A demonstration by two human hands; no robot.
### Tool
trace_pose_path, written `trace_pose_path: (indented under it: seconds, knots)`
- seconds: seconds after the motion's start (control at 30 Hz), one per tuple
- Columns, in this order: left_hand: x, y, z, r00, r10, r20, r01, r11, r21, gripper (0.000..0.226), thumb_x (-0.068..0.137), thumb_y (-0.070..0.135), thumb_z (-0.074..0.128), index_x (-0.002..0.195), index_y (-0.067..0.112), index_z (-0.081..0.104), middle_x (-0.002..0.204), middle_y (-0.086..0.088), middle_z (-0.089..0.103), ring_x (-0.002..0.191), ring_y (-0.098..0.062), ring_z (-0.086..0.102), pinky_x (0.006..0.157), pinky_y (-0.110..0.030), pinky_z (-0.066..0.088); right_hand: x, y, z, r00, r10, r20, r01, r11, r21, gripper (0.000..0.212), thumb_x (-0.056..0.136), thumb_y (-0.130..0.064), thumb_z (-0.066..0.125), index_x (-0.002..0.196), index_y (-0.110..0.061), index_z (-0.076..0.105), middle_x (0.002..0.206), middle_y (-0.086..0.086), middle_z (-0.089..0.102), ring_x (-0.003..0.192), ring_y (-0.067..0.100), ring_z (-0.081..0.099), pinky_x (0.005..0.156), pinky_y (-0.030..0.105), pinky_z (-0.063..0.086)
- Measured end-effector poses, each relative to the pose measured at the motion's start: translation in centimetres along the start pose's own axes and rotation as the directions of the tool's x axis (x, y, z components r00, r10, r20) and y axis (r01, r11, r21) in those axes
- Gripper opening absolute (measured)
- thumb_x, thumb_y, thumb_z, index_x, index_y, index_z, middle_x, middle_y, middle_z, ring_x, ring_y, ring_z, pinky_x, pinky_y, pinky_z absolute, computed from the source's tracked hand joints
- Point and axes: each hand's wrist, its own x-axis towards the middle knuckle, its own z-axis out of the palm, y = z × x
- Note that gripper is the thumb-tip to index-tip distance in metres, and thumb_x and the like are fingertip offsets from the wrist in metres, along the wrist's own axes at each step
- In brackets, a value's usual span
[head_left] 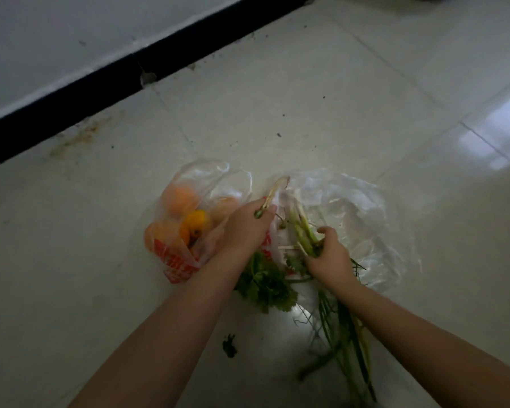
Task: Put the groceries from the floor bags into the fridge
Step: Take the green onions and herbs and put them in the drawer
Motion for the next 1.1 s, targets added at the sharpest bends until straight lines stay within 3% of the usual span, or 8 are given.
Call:
trace_pose_path:
  seconds: [0.17, 0.27, 0.37, 0.5, 0.63, 0.77, 0.97, 1.1]
  knots:
    - [0.4, 0.7, 0.5, 1.000, -0.002, -0.026, -0.001, 0.994, -0.105, 0.037, 0.097, 0.029, 0.046, 0.126, 0.011, 0.059, 0.119, -0.010, 0.065, 0.108, -0.026, 0.060, 0.084, -0.030, 0.045, -0.8, 0.8, -3.9, 0.997, -0.039, 0.067, 0.035, 0.998, 0.058, 0.045, 0.080, 0.000, 0.060, 0.119, -0.015, 0.044, 0.079, -0.005, 0.051, 0.071, 0.019, 0.059, 0.062, 0.038, 0.055]
    - [0.6, 1.3, 0.6, 0.998, 0.002, -0.058, -0.012, 0.986, -0.164, 0.033, 0.097, 0.030, 0.046, 0.117, 0.009, 0.061, 0.107, -0.009, 0.066, 0.091, -0.021, 0.060, 0.074, -0.029, 0.045, -0.1, 1.3, -5.2, 0.998, 0.057, 0.037, -0.058, 0.998, 0.007, 0.026, 0.080, -0.003, 0.060, 0.106, -0.005, 0.055, 0.075, 0.005, 0.053, 0.065, 0.018, 0.049, 0.053, 0.023, 0.039]
    - [0.7, 1.8, 0.4, 0.999, -0.006, -0.053, -0.009, 0.956, -0.293, 0.021, 0.095, 0.030, 0.049, 0.093, 0.016, 0.065, 0.088, -0.004, 0.064, 0.073, -0.017, 0.059, 0.066, -0.029, 0.048, 0.1, 0.8, -6.5, 1.000, -0.020, -0.021, 0.019, 0.998, -0.053, 0.009, 0.079, -0.007, 0.062, 0.085, 0.001, 0.061, 0.069, 0.011, 0.051, 0.064, 0.022, 0.048, 0.053, 0.026, 0.034]
    - [0.7, 2.5, -0.5, 0.995, -0.100, -0.016, 0.076, 0.843, -0.532, 0.023, 0.091, 0.028, 0.056, 0.069, 0.021, 0.059, 0.072, 0.001, 0.065, 0.077, -0.025, 0.063, 0.076, -0.039, 0.054, -0.5, 0.4, -8.8, 0.996, -0.081, 0.036, 0.086, 0.977, -0.194, 0.009, 0.082, -0.011, 0.060, 0.076, -0.004, 0.060, 0.064, 0.008, 0.052, 0.055, 0.015, 0.048, 0.055, 0.027, 0.038]
    - [0.5, 3.9, -1.2, 0.998, -0.067, -0.010, 0.056, 0.898, -0.437, 0.037, 0.093, 0.022, 0.053, 0.057, 0.018, 0.049, 0.046, 0.007, 0.052, 0.052, -0.014, 0.048, 0.052, -0.023, 0.043, -1.8, 0.1, -12.5, 0.992, -0.115, 0.051, 0.123, 0.969, -0.214, 0.015, 0.084, -0.005, 0.056, 0.070, -0.010, 0.058, 0.062, 0.006, 0.053, 0.054, 0.013, 0.048, 0.047, 0.010, 0.037]
    - [-0.8, 6.6, -2.4, 0.997, -0.040, 0.072, 0.062, 0.943, -0.326, 0.034, 0.093, 0.021, 0.056, 0.060, 0.019, 0.048, 0.056, 0.002, 0.049, 0.035, 0.001, 0.050, 0.033, -0.005, 0.035, -3.1, -0.6, -15.9, 0.980, -0.018, 0.198, 0.080, 0.947, -0.311, 0.018, 0.085, -0.006, 0.053, 0.068, -0.011, 0.053, 0.068, 0.007, 0.055, 0.063, 0.017, 0.052, 0.060, 0.025, 0.043]
    - [-5.1, 12.4, -4.6, 0.939, -0.219, 0.263, 0.287, 0.923, -0.256, 0.008, 0.092, 0.016, 0.057, 0.088, 0.009, 0.057, 0.068, 0.002, 0.052, 0.061, -0.010, 0.050, 0.048, -0.015, 0.041, -7.9, -4.2, -19.9, 0.986, -0.130, 0.100, 0.119, 0.987, 0.108, 0.034, 0.080, 0.007, 0.053, 0.059, -0.021, 0.052, 0.060, -0.001, 0.053, 0.052, -0.004, 0.056, 0.055, 0.005, 0.043]
    - [-8.8, 15.2, -6.7, 0.970, -0.203, 0.137, 0.212, 0.975, -0.061, 0.033, 0.095, 0.017, 0.050, 0.063, 0.018, 0.041, 0.066, 0.005, 0.043, 0.068, -0.013, 0.045, 0.048, -0.014, 0.031, -12.9, -6.3, -23.6, 0.993, -0.114, -0.033, 0.118, 0.973, 0.201, 0.017, 0.088, -0.001, 0.056, 0.075, -0.011, 0.058, 0.074, 0.005, 0.057, 0.062, -0.007, 0.059, 0.058, 0.001, 0.045]
